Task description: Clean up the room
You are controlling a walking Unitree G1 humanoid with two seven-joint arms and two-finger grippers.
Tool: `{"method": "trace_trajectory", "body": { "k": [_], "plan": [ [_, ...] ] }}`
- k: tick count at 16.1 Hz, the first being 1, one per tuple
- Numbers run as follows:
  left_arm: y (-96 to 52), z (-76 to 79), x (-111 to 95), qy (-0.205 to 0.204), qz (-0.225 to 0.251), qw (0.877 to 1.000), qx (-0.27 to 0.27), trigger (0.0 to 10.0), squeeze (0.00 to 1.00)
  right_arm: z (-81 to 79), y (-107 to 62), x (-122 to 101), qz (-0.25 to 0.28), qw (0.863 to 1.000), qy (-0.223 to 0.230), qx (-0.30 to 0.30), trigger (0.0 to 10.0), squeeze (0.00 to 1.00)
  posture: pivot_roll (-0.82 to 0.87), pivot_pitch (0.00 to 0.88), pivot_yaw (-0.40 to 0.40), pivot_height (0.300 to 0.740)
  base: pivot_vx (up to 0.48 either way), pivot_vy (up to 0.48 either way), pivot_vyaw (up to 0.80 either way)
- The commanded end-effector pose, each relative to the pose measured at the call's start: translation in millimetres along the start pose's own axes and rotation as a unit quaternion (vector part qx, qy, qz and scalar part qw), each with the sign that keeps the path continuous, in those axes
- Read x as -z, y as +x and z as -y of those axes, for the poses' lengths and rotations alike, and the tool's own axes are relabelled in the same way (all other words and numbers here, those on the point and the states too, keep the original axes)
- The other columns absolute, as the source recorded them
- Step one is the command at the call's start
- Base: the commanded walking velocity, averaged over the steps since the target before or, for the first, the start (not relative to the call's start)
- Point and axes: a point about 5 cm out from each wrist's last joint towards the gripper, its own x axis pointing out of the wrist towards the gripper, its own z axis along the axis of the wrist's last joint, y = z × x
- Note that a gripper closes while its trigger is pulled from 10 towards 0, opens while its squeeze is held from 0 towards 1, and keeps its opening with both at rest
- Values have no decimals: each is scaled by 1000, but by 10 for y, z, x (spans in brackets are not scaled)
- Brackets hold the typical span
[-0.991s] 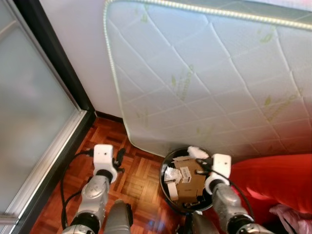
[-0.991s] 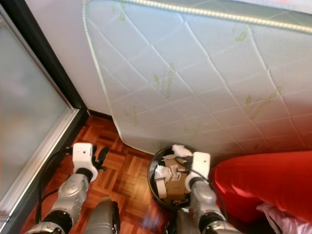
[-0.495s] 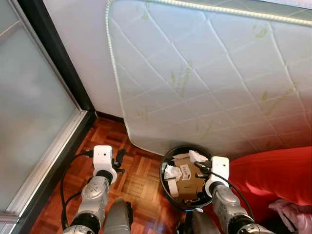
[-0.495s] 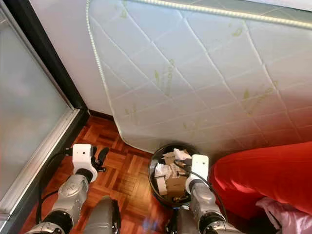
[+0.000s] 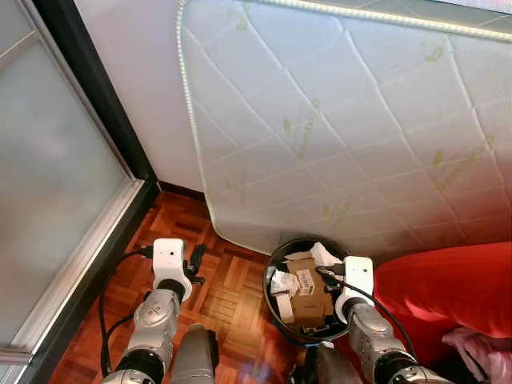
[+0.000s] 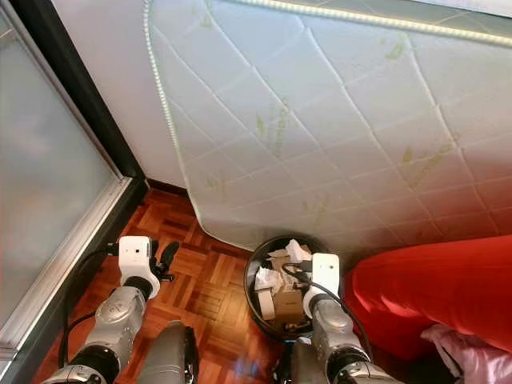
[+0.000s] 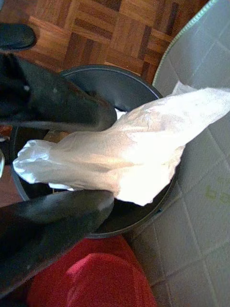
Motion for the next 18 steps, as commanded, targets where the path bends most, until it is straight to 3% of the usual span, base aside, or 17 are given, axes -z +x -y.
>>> {"method": "trace_trajectory", "body": {
  "k": [1, 10, 15, 16, 17, 18],
  "plan": [
    [-28, -3, 54, -2, -12, 1000, 0, 10000, 0, 27, -24, 103, -21, 1000, -9, 2, 10000, 1000, 103, 256, -31, 648, 0, 0, 0],
    [-20, 13, 49, -3, -12, 1000, 0, 10000, 0, 55, -45, 178, -36, 999, -39, 1, 10000, 1000, 100, 257, -32, 648, 0, 0, 0],
    [-16, 18, 47, -3, -11, 1000, 0, 10000, 0, -34, -49, 189, -31, 998, -39, -31, 10000, 1000, 101, 257, -32, 648, 0, 0, 0],
    [-14, 19, 46, -3, -11, 1000, 0, 10000, 0, -36, -48, 187, -31, 998, -40, -29, 10000, 737, 102, 257, -31, 648, 0, 0, 0],
    [-13, 17, 47, -3, -13, 1000, 0, 10000, 0, -45, -44, 178, -30, 998, -40, -29, 10000, 0, 101, 256, -31, 648, 0, 0, 0],
    [-13, 16, 50, -3, -14, 1000, 0, 10000, 0, -54, -41, 169, -28, 999, -36, -28, 10000, 0, 99, 254, -30, 648, 0, 0, 0]
  ]
}}
